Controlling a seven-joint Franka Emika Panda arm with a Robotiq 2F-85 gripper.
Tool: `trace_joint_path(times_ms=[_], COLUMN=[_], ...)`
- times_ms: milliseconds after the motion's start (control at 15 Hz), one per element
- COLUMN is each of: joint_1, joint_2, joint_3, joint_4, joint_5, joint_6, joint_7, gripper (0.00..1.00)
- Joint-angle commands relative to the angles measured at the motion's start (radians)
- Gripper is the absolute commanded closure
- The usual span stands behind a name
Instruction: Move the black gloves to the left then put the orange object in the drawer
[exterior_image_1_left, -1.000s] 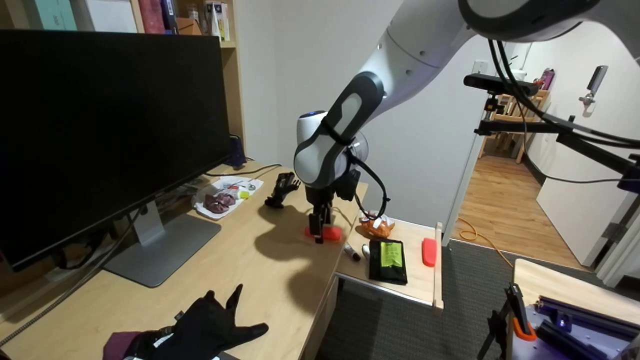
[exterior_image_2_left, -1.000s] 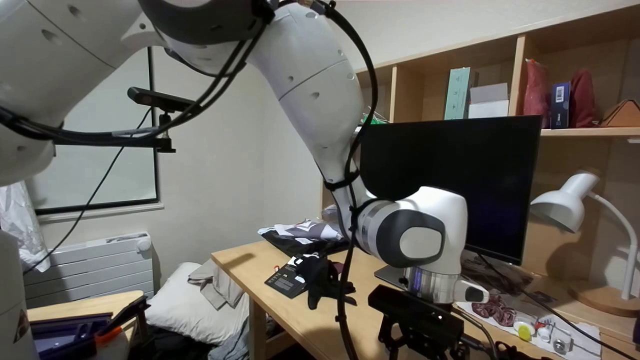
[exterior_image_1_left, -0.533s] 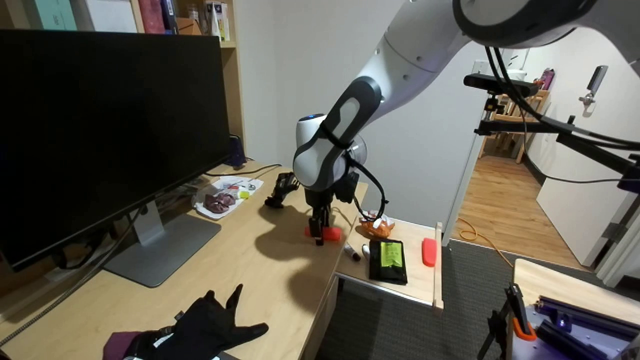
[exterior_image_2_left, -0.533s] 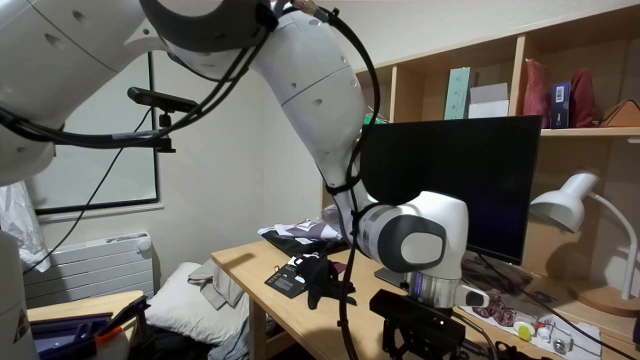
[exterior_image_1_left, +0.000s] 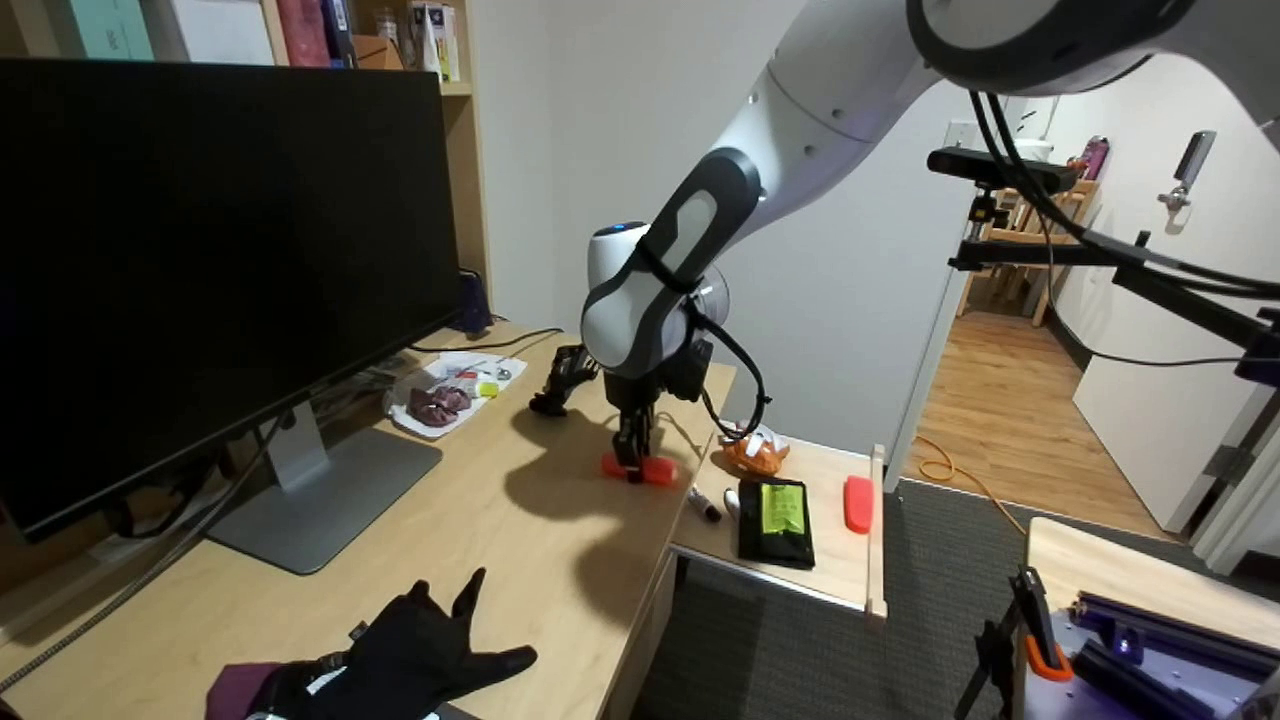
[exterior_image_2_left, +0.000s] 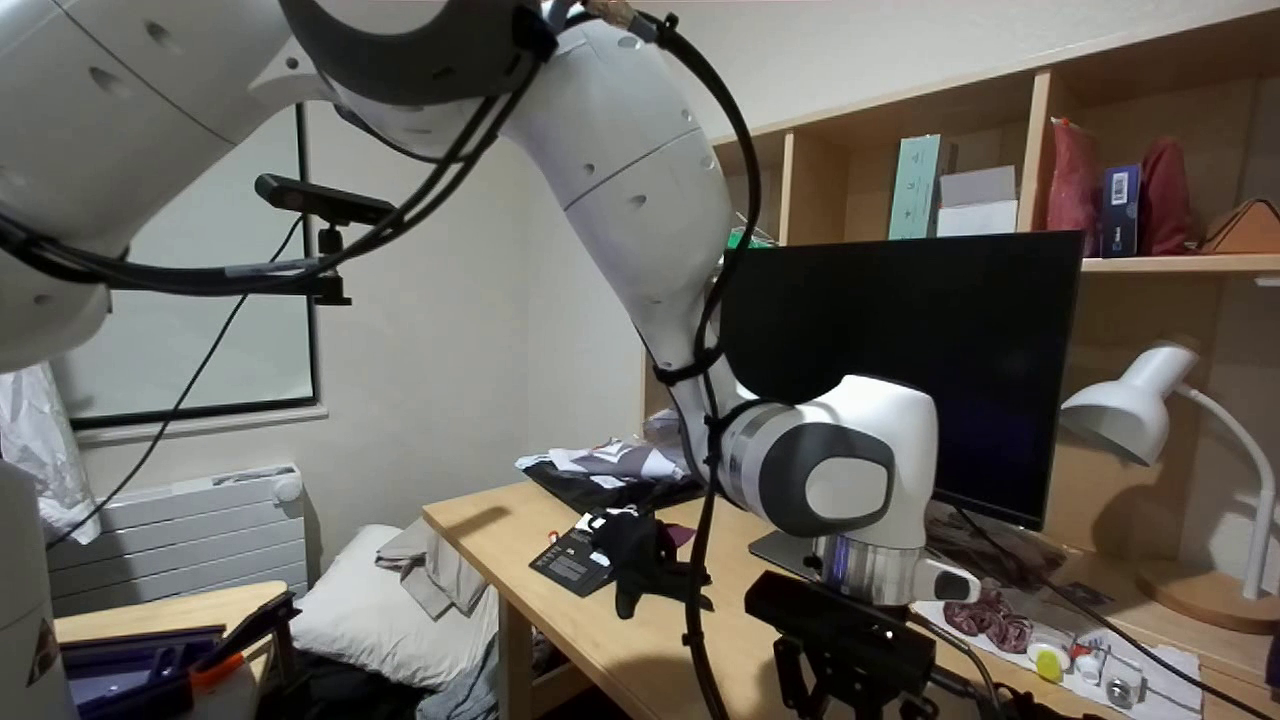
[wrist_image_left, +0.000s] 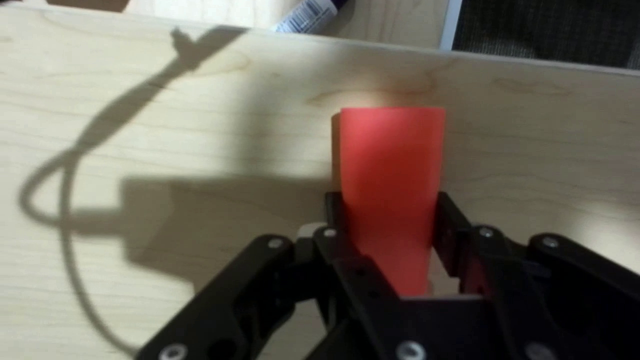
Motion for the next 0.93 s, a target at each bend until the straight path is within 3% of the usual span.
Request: trace_joint_path(times_ms=[0,133,267,333,400,867], joint_1=[-0.014,-0.032,-0.086,-0.034,-0.045,-0.033], joint_2=[-0.079,-0.152,-0.236,-0.117,-0.145,-0.12], joint_3=[-0.006,-0.019,-0.001,-0.024,-0.027,-0.024], joint_4=[-0.062,-0.113,-0.174,-0.065,-0.081,-0.074], joint_5=[0.023,0.045,0.093,0.055,0.059,0.057], joint_6=[0.015,-0.014,-0.038,-0.018,-0.023,-0.021], joint_7=[0.042,0.071,0.016,0.052,0.048,0.05], gripper=[0.81,0.81,0.81,0.81,0.56,0.56])
